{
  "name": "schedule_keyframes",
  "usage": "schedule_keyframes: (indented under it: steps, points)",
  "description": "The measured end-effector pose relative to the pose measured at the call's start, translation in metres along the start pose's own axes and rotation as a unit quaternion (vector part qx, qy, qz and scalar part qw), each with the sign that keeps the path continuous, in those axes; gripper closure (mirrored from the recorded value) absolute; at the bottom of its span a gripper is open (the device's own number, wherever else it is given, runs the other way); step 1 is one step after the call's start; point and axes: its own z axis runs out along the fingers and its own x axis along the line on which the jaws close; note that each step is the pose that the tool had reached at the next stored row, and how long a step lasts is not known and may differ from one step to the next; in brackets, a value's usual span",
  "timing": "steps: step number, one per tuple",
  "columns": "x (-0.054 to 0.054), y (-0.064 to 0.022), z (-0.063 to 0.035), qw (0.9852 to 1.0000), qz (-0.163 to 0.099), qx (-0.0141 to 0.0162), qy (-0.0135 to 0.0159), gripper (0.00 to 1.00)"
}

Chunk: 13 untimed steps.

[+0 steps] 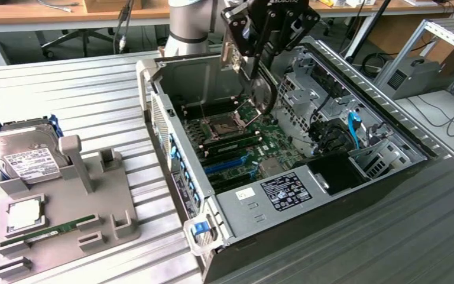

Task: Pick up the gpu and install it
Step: 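Pick up the gpu and move the gpu toward the slot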

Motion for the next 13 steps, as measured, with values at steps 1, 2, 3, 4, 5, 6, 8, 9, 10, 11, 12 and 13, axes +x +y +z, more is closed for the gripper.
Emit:
schedule_keyframes:
  steps: [1,2,3,4,5,6,8,9,10,11,12,13]
  points:
    - [-0.005,0.0003,0.0001,1.0000,0.000,0.0000,0.0000,0.73]
    - [-0.009,0.0005,0.0003,1.0000,0.000,0.0000,0.0000,0.73]
    - [-0.013,0.0008,0.0004,1.0000,0.000,0.0001,0.0000,0.73]
    - [-0.016,0.0009,0.0005,1.0000,0.000,0.0000,0.0000,0.73]
    - [-0.019,0.0011,0.0006,1.0000,0.000,0.0000,0.0000,0.73]
    - [-0.022,0.0013,0.0007,1.0000,0.000,0.0000,0.0000,0.73]
    - [-0.028,0.0017,0.0008,1.0000,0.000,0.0000,0.0000,0.73]
    - [-0.031,0.0019,0.0009,1.0000,0.000,0.0000,0.0000,0.73]
    - [-0.034,0.0021,0.0010,1.0000,0.000,0.0000,0.0000,0.73]
    - [-0.037,0.0023,0.0011,1.0000,0.000,0.0001,0.0000,0.73]
    - [-0.041,0.0026,0.0013,1.0000,0.000,0.0000,0.0000,0.73]
    - [-0.043,0.0028,0.0013,1.0000,0.000,0.0000,0.0000,0.73]
